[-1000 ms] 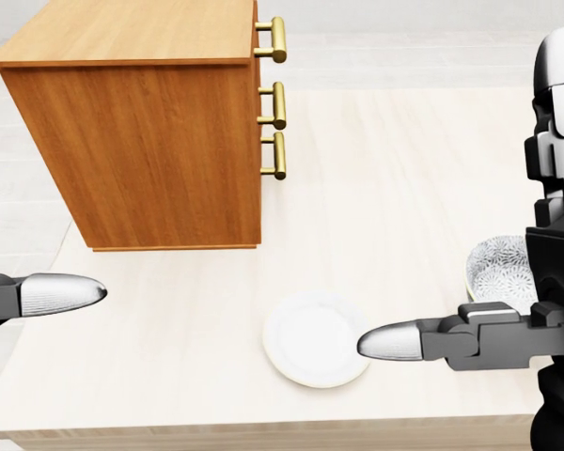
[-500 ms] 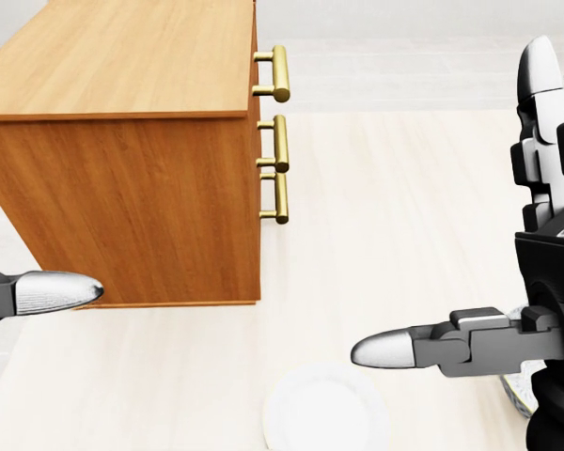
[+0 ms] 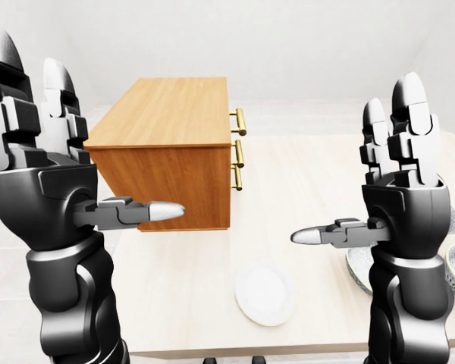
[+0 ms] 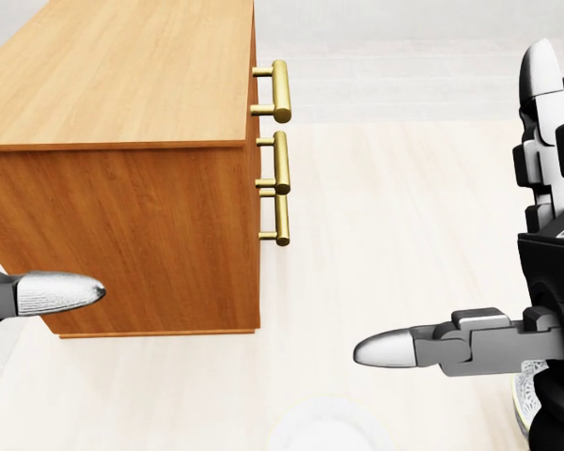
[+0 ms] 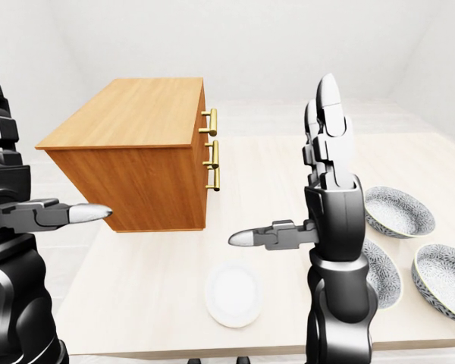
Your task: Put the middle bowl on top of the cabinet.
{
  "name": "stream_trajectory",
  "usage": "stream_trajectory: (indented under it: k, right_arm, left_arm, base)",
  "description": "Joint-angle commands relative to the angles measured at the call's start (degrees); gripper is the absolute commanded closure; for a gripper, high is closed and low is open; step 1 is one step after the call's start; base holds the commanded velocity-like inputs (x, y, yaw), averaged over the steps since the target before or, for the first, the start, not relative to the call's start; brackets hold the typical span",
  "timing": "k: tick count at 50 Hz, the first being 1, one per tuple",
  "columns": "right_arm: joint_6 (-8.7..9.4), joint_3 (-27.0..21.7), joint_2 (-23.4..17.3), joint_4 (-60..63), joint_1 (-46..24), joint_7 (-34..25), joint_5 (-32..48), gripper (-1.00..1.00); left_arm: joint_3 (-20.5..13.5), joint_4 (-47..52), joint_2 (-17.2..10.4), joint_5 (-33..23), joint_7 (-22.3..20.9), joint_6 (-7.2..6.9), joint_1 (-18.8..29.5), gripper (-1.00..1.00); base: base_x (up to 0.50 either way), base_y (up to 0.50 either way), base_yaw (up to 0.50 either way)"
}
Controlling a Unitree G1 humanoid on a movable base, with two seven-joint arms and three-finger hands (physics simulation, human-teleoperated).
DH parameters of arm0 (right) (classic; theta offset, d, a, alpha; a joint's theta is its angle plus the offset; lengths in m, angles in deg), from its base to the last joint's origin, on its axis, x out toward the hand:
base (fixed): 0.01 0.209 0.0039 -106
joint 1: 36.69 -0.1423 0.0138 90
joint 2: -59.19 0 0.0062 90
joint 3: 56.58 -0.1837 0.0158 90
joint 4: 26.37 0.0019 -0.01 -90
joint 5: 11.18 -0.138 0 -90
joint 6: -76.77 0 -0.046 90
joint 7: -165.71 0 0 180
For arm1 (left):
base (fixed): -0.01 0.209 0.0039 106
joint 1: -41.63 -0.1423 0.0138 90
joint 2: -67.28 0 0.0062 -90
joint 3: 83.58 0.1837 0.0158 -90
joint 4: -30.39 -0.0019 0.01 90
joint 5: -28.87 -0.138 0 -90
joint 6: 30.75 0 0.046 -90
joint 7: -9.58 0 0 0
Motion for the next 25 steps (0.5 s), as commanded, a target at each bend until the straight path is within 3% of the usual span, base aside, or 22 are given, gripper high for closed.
stream_trajectory:
  k: [1, 5, 14, 25]
  right_arm:
    - [0.0, -1.4, -0.4, 0.9, 1.0, -0.6, 0.1, -1.0]
    - [0.0, -2.5, -0.7, 1.0, 2.8, -1.5, 0.1, -1.0]
    - [0.0, -4.3, -0.1, -1.7, 9.2, -3.7, 2.0, -1.0]
    - [0.0, -10.6, 1.5, -0.7, 14.4, -8.4, 1.7, -1.0]
  left_arm:
    - [0.3, 1.3, 0.2, 0.0, -0.3, 0.0, 0.5, -1.0]
    - [1.8, -1.7, -0.6, -2.7, -0.6, 0.0, -0.7, -1.0]
    - [1.0, -0.9, 0.2, -2.5, -1.0, 0.0, 0.5, -1.0]
    - [0.5, 0.9, -0.4, -2.2, -0.8, 0.0, 2.2, -1.0]
  base:
    - [0.0, 0.0, 0.0]
    - [0.0, 0.0, 0.0]
    - [0.0, 0.0, 0.0]
    - [0.0, 0.0, 0.0]
